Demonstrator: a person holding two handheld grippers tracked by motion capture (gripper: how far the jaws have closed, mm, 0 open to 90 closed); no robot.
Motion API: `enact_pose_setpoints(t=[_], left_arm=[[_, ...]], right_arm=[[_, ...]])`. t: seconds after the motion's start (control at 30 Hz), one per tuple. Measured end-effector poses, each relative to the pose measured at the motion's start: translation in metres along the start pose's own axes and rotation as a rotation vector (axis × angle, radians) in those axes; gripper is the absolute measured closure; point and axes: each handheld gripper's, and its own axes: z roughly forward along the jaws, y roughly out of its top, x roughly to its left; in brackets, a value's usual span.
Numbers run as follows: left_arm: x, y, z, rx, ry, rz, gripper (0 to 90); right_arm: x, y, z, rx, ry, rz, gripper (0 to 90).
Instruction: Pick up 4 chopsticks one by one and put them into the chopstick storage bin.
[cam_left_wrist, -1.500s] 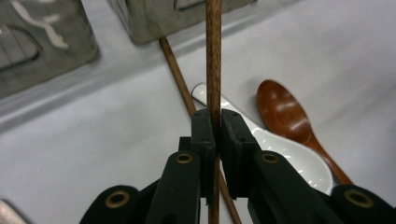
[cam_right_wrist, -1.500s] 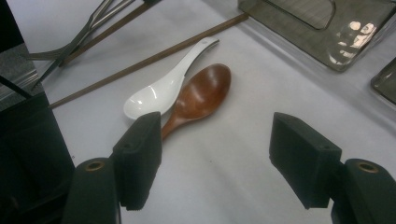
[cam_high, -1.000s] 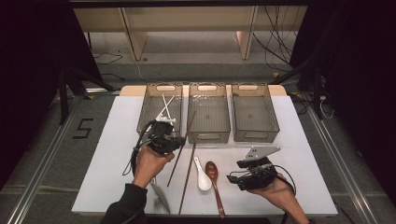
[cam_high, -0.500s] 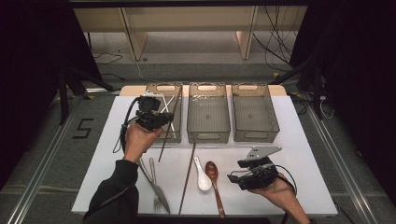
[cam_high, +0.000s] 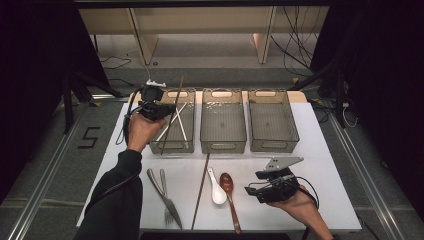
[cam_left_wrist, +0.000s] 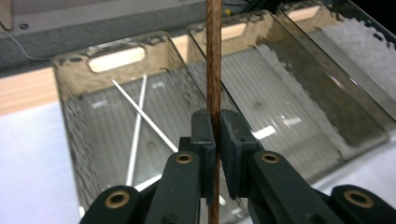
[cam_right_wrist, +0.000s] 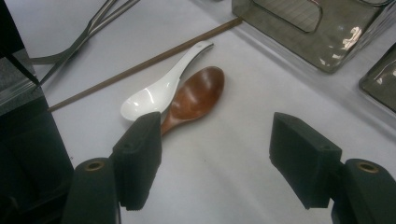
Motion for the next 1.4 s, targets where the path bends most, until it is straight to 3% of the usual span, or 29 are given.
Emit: enact_pose_setpoints(t=[0.4,0.67,1.2,1.4], left_arm=[[0.022,0.012,0.013,-0.025,0.020,-0.004,83.8],[0.027,0.020,0.021,-0.030,0.048,0.039,83.8],[0.028,0.007,0.037,-0.030,0.059,0.089,83.7],[0.025,0.000,0.042,-0.025,0.069,0.127,83.5]], right_arm=[[0.000,-0.001,0.001,0.000,0.002,-0.002,35.1],[-0.001,-0.001,0.000,0.000,0.002,0.003,35.1],[-0.001,-0.002,0.000,0.001,0.003,0.003,35.1],[0.000,-0.002,0.001,0.002,0.005,0.002,35.1]])
